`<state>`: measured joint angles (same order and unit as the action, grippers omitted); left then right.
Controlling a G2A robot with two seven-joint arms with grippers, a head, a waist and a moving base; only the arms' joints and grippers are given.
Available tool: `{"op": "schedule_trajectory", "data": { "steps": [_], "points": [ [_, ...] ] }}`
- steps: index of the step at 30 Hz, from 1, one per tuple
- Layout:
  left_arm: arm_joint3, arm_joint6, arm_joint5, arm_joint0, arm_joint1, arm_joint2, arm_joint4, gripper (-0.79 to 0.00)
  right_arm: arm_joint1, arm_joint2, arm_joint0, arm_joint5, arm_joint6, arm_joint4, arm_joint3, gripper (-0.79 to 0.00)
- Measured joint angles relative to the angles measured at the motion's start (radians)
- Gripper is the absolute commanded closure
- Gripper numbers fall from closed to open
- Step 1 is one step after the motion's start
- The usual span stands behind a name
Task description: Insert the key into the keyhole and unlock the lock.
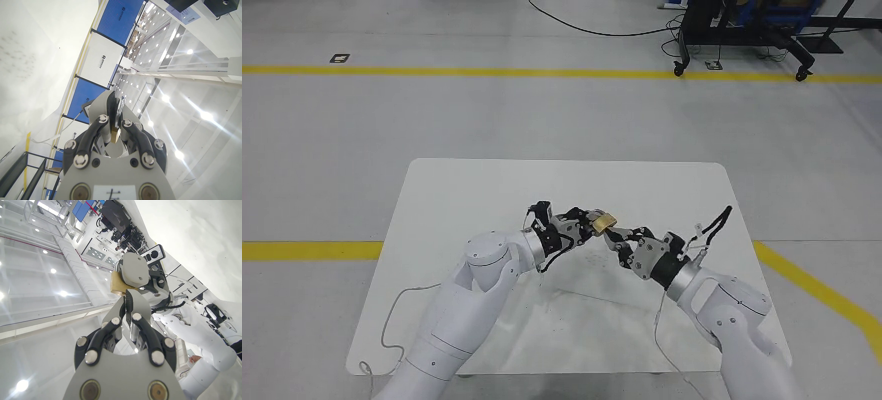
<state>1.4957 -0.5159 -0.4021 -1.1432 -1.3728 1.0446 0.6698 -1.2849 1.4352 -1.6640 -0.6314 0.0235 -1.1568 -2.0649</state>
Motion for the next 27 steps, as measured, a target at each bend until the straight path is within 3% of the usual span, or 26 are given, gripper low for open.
{"op": "schedule_trajectory", "data": {
  "steps": [6,10,16,21,23,24,25,27],
  "points": [
    [0.012,-0.007,0.017,-0.004,0.003,-0.001,-0.019,0.0,-0.003,0.008,-0.002,0.007,-0.039,-0.096,0.013,0.0],
    [0.033,0.014,0.078,-0.018,0.008,-0.011,-0.104,0.0,-0.011,0.028,-0.008,0.021,-0.091,-0.302,0.049,0.0],
    [0.055,0.08,0.178,-0.057,0.012,-0.013,-0.194,0.0,-0.011,0.069,0.01,-0.054,-0.14,-0.606,0.107,0.0],
    [0.064,0.106,0.222,-0.078,0.014,-0.009,-0.219,0.0,-0.005,0.079,0.025,-0.098,-0.169,-0.673,0.118,0.0],
    [0.066,0.107,0.227,-0.083,0.014,-0.007,-0.221,0.0,-0.003,0.077,0.024,-0.097,-0.178,-0.671,0.112,-0.36],
    [0.067,0.108,0.228,-0.084,0.014,-0.006,-0.221,0.0,-0.002,0.075,0.025,-0.095,-0.185,-0.663,0.107,-0.714],
    [0.068,0.111,0.227,-0.085,0.014,-0.004,-0.22,0.0,0.0,0.072,0.025,-0.095,-0.189,-0.65,0.098,-0.785],
    [0.07,0.119,0.222,-0.085,0.015,-0.001,-0.221,0.0,0.002,0.072,0.024,-0.098,-0.185,-0.626,0.08,-0.785]
  ]
}}
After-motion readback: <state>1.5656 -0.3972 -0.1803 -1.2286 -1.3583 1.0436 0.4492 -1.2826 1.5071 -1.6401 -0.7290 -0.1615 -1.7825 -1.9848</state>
